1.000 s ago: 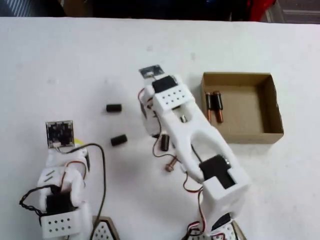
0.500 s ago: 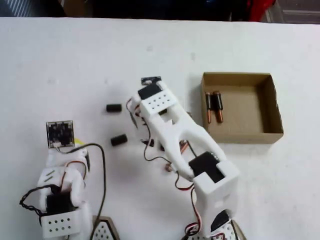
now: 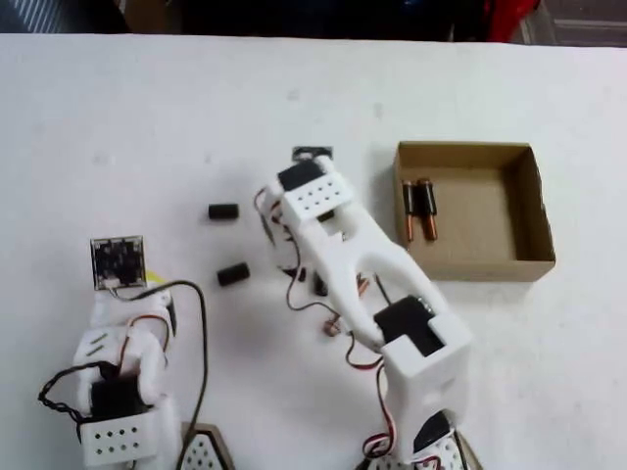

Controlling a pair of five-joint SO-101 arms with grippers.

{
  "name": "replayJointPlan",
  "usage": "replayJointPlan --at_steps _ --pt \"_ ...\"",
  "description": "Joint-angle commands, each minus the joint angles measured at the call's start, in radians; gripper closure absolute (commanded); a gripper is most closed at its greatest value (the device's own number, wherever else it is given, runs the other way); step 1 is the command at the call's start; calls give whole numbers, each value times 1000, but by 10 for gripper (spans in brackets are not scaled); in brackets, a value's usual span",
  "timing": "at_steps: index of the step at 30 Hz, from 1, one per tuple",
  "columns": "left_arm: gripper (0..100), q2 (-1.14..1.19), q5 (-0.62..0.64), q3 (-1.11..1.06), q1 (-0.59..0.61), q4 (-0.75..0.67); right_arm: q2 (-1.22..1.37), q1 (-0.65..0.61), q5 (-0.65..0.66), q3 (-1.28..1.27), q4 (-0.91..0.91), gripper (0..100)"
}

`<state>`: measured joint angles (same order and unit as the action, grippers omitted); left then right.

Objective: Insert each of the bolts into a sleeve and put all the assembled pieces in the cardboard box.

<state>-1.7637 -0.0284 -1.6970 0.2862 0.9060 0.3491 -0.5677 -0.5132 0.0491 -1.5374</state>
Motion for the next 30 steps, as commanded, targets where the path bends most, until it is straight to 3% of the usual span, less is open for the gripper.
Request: replayJointPlan --at_steps 1,10,20,30 --pt "977 -7 -9 2 4 -20 4 61 -15 25 42 897" --pt "977 -7 -9 2 2 -20 145 58 -20 32 81 897" --pt "977 -7 -9 2 2 -20 130 58 -8 32 93 900" --pt "977 -7 -9 2 2 -20 131 -19 215 28 85 978"
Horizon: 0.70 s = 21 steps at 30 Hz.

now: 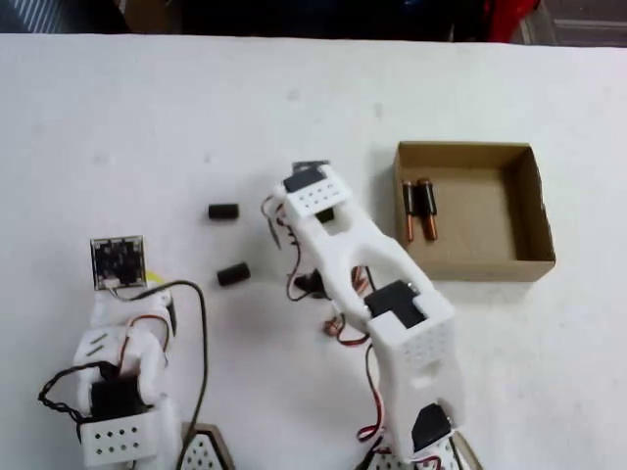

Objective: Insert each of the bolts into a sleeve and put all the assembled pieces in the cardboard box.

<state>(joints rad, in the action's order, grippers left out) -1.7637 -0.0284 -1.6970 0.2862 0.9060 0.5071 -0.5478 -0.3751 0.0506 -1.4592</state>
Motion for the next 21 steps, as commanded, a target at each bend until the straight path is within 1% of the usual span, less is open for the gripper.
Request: replayJointPlan --at_steps 1,6,7,9,13,15,18,21 --pt "977 -7 -9 2 2 -20 -25 -41 86 25 7 982" --pt "977 -7 -9 2 2 -20 -28 -42 94 26 -1 981" --pt "977 -7 -9 2 2 -20 -28 -44 115 29 -12 981" --pt "977 -7 -9 2 2 -20 -30 -44 219 31 -21 981" --pt "977 -7 -9 2 2 -20 -30 -44 485 31 -21 981" --pt "977 -7 -9 2 2 -20 -30 -44 566 31 -21 981" --pt "977 -7 -9 2 2 -20 -21 -42 618 31 -13 981" --pt "977 -7 -9 2 2 -20 -19 -42 621 29 8 981"
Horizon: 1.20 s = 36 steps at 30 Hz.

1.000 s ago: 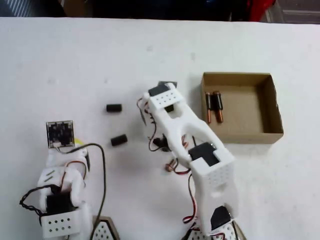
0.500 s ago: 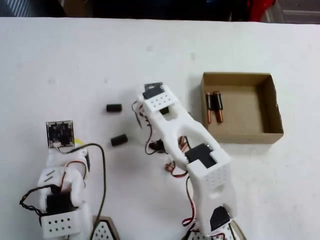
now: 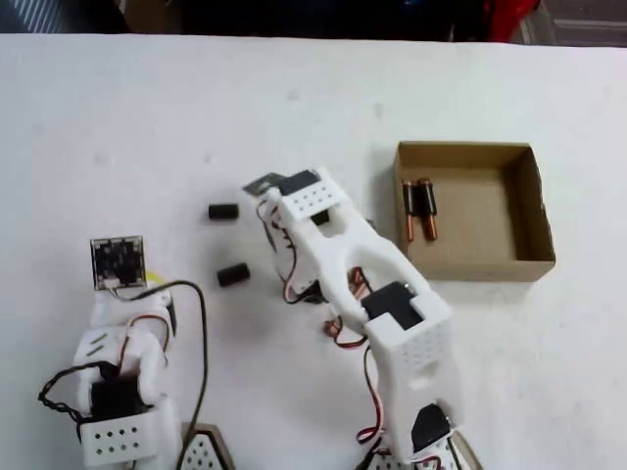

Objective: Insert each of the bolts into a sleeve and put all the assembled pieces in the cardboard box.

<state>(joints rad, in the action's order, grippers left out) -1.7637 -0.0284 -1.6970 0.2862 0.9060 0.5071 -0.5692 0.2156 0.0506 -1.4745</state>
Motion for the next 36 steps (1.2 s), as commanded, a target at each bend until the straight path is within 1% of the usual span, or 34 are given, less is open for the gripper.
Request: replayJointPlan --at_steps 1,4,13,20,27,33,36 --pt "977 -7 -9 2 2 -20 -19 -21 31 29 33 981" --pt "977 -7 -9 2 2 -20 -19 -21 34 28 50 981" --pt "977 -7 -9 2 4 -20 -19 -21 38 25 22 981" --pt "977 -7 -9 2 4 -20 -59 -16 38 69 -76 981" --pt "977 -7 -9 2 2 11 -209 -16 38 236 -240 981" --pt "977 -7 -9 2 2 15 -387 -16 38 247 -248 981" --pt "977 -7 -9 2 2 15 -470 -15 38 207 -248 981"
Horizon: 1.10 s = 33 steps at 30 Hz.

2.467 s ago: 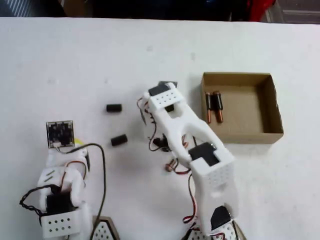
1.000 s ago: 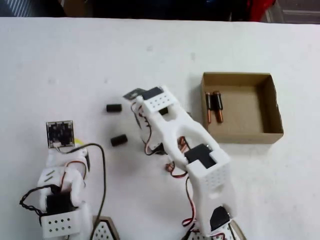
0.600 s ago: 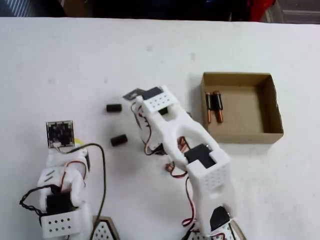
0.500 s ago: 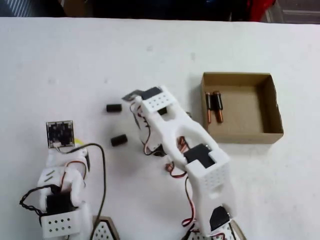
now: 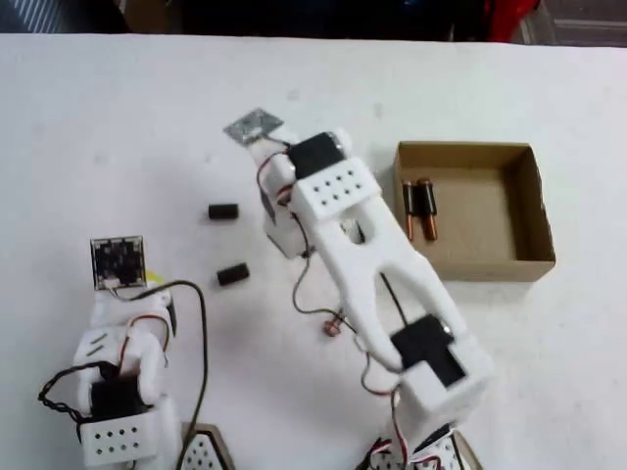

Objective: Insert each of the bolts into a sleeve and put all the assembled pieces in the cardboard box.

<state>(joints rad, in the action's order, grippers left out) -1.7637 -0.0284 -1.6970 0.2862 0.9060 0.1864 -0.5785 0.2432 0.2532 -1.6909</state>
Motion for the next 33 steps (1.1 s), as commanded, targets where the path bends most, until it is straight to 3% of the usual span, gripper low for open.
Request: replayJointPlan --at_steps 1,8,15,19,33 --pt "977 -7 -9 2 2 15 -174 -5 11 -17 -30 981" --pt "977 -7 -9 2 2 15 -380 31 12 -187 -28 981" --pt "977 -7 -9 2 1 15 -618 214 147 -358 -2 981" --pt "977 -7 -9 2 1 15 -760 302 155 -519 93 981" --pt "977 -7 -9 2 -1 29 -1280 420 152 -1077 467 981"
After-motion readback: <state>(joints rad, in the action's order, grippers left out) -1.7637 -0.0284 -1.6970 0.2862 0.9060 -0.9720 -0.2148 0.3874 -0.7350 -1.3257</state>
